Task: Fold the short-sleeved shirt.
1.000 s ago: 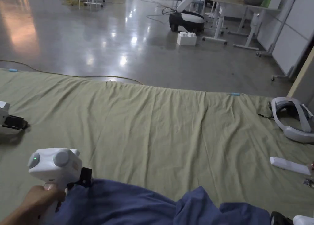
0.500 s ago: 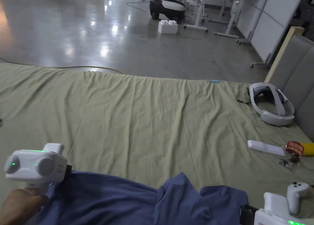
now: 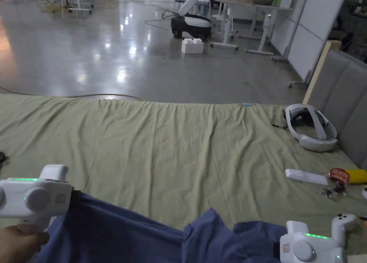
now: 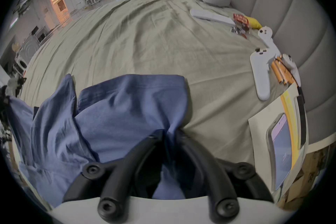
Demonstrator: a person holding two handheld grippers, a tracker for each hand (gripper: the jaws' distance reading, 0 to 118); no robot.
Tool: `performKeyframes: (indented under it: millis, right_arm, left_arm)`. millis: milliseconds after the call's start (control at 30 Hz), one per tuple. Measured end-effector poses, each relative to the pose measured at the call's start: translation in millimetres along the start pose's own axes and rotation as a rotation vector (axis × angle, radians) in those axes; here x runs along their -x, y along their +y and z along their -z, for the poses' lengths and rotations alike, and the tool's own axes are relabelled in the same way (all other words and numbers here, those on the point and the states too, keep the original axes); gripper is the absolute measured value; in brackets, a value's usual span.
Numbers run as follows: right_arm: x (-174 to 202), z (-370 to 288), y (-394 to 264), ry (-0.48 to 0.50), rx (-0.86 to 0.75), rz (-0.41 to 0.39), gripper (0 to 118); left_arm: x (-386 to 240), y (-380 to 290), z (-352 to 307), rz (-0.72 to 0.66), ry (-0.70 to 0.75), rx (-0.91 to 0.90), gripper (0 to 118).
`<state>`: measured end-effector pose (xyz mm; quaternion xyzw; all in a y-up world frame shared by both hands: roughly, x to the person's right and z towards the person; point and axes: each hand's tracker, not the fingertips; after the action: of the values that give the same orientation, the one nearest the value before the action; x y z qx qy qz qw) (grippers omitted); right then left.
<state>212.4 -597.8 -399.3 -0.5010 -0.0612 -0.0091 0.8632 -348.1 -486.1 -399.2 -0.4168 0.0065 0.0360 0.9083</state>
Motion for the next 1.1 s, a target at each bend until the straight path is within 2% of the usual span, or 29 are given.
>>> performKeyframes:
  millis: [67, 167, 267, 367, 533, 633, 967, 1100]
  right_arm:
    - [0, -7, -2, 0.012, -0.004, 0.003, 5]
    - [2, -33, -1, 0.026, -0.127, -0.004, 4]
    - [10, -72, 5, 0.017, -0.238, -0.058, 4]
    - [13, -111, 17, 0.049, -0.329, -0.060, 4]
    - [14, -181, 42, 0.069, -0.482, -0.064, 4]
    - [13, -222, 54, 0.065, -0.576, -0.081, 4]
    - [10, -322, 114, 0.099, -0.781, -0.047, 4]
    - [27, -347, 137, 0.097, -0.820, -0.076, 4]
  left_arm:
    - [-5, -3, -8, -0.003, 0.005, -0.003, 9]
    - [5, -3, -18, -0.013, -0.011, -0.009, 9]
    - [4, 1, -36, 0.007, -0.015, -0.031, 9]
    - [3, 7, -57, 0.018, -0.026, -0.070, 9]
    - [8, 21, -108, 0.012, -0.025, -0.180, 9]
    - [20, 34, -146, -0.042, -0.046, -0.262, 9]
    - [64, 85, -253, -0.088, -0.002, -0.478, 9]
    - [73, 98, -267, -0.101, 0.023, -0.506, 9]
